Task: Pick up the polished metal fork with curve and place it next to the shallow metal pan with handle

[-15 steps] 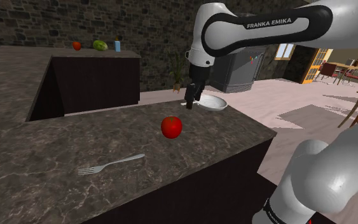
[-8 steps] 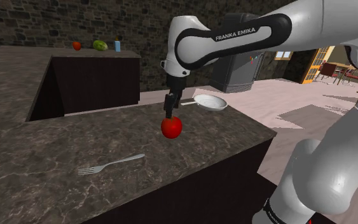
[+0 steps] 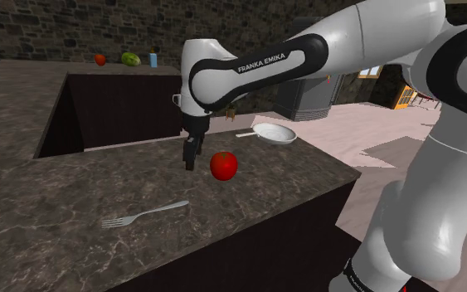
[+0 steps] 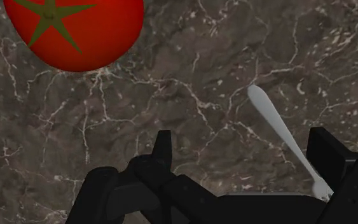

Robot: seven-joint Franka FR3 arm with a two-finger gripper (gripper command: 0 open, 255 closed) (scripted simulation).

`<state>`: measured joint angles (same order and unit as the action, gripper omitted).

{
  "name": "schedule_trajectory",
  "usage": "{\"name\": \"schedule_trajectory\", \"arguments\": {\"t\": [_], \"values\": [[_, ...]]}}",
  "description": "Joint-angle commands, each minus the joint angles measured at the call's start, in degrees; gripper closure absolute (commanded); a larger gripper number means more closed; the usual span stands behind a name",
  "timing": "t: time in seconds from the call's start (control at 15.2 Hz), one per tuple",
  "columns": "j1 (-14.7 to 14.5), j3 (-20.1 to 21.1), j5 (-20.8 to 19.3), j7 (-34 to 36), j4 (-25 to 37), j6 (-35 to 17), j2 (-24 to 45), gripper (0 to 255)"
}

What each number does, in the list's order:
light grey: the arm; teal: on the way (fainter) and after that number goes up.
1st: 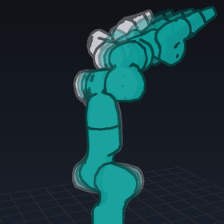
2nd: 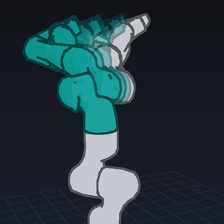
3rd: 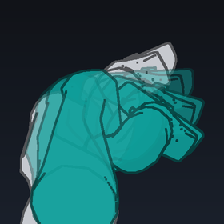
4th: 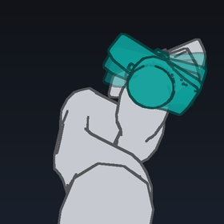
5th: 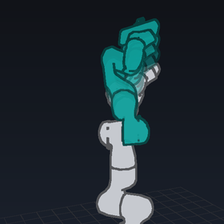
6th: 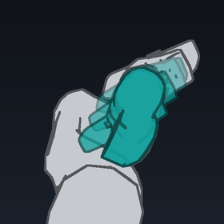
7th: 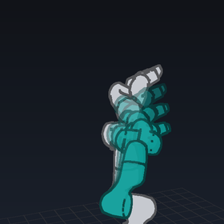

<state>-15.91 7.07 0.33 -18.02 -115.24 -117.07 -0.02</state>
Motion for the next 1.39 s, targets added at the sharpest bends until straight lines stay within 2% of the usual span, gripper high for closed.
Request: {"name": "schedule_trajectory", "arguments": {"t": [0.0,0.92,1.32], "values": [[-1.09,1.09,-0.19,-0.63,2.09,-0.75,2.86,0],[-9.11,6.99,-4.73,-5.39,20.25,-3.44,24.49,0],[-9.41,6.78,-5.26,-5.13,19.00,-6.52,26.37,0]]}}
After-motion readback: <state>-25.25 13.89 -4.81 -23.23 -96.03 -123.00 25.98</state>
